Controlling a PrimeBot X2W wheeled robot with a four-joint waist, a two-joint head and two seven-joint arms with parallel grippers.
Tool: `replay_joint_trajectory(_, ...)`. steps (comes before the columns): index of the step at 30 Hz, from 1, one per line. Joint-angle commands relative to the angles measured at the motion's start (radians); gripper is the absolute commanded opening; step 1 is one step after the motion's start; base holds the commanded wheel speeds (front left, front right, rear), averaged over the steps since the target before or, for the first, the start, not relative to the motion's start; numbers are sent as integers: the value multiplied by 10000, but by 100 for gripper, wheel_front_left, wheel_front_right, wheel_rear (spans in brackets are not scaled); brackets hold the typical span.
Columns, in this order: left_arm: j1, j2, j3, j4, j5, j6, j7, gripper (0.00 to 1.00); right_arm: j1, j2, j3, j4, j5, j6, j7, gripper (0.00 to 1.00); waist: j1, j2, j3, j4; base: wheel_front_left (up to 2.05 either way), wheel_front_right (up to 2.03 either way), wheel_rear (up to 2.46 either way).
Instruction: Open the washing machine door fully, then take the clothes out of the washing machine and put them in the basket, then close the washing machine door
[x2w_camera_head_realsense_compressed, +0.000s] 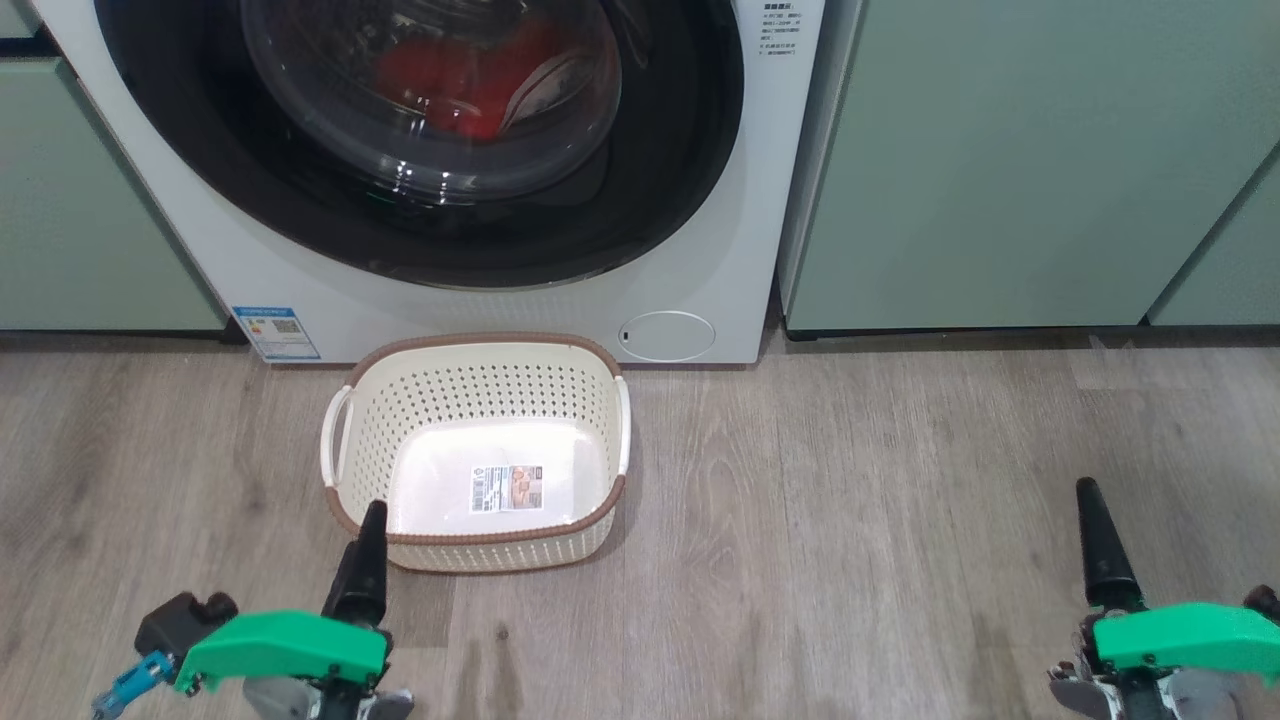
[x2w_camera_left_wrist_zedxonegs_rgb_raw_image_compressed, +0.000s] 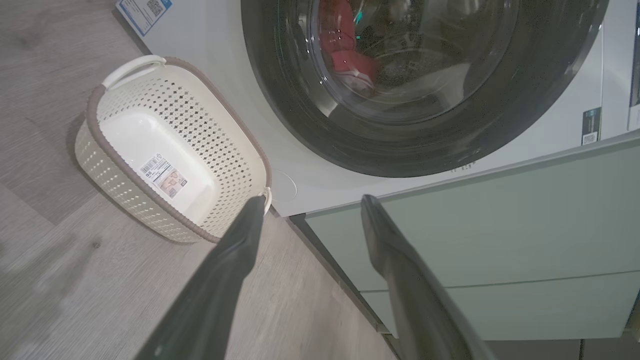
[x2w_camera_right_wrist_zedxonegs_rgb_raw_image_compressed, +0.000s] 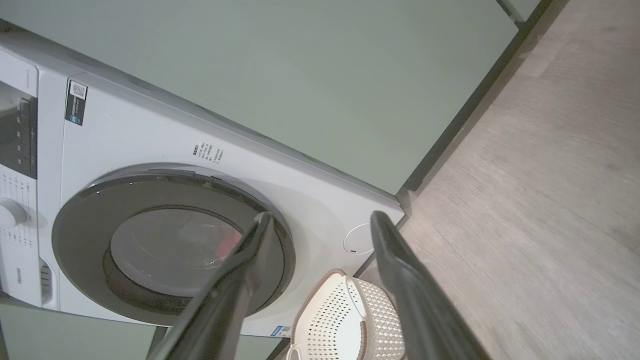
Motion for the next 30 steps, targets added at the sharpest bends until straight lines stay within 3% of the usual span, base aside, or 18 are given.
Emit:
replay_joint_trajectory(1,-548,90,36,-444,507,130,-123,100,-461,-67,156,-469,-561,-2,-154,100,0,0,1,6,0,0,0)
replay_joint_trajectory(30,-1030,853,-1363,-1054,4215,1957,-947,100,-682,-102,618,-964,-5198,-4,-979,100,0,0,46,81,0,0,0)
